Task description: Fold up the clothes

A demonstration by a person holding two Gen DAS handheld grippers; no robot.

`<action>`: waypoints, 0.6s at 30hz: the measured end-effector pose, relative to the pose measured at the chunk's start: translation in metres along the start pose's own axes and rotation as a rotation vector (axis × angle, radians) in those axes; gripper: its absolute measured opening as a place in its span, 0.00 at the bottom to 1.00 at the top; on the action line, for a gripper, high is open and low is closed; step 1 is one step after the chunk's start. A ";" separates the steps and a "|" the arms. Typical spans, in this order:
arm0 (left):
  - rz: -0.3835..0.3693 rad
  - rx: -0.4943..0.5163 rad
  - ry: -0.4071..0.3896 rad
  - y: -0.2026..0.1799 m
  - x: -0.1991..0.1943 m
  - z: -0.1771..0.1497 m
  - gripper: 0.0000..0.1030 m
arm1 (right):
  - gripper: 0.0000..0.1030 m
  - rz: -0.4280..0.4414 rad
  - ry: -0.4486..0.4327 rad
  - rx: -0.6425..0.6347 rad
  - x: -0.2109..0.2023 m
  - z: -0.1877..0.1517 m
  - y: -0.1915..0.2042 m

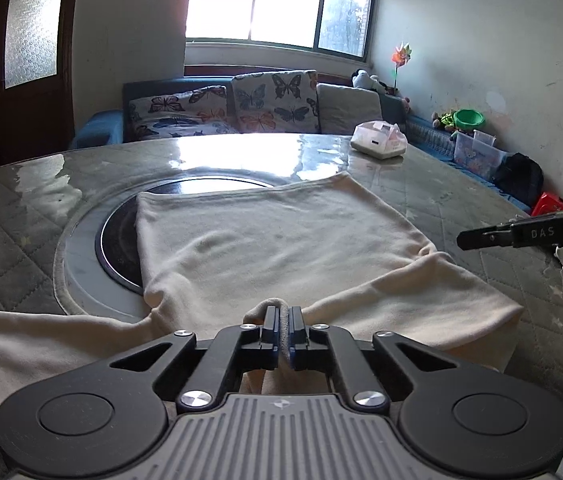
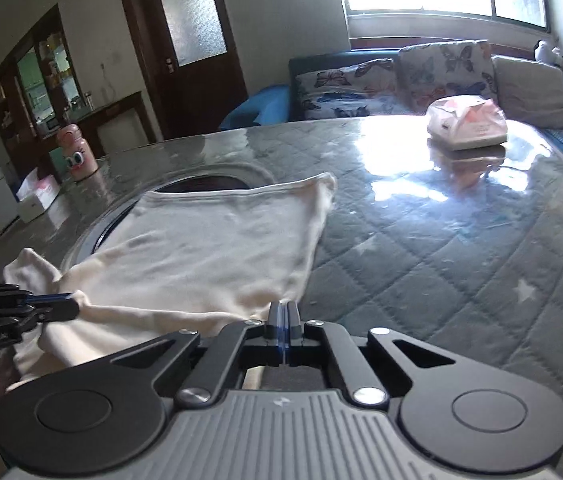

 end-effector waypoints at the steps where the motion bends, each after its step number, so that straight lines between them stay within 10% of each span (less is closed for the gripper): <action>1: 0.004 0.004 0.000 0.000 0.000 0.000 0.05 | 0.00 0.001 0.007 -0.002 0.001 -0.001 -0.001; 18: 0.048 0.013 -0.022 0.007 -0.010 0.005 0.06 | 0.15 0.137 0.073 -0.086 -0.035 -0.036 0.037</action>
Point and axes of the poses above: each gripper's, at about its wrist camera, not at the fingertips, and x roughly the way its jaws point, y to its left, z to its top, the point moved 3 cm from there along x, roughly the way its jaws point, and after that the axes turned 11 degrees about -x, right-handed, at the moved point
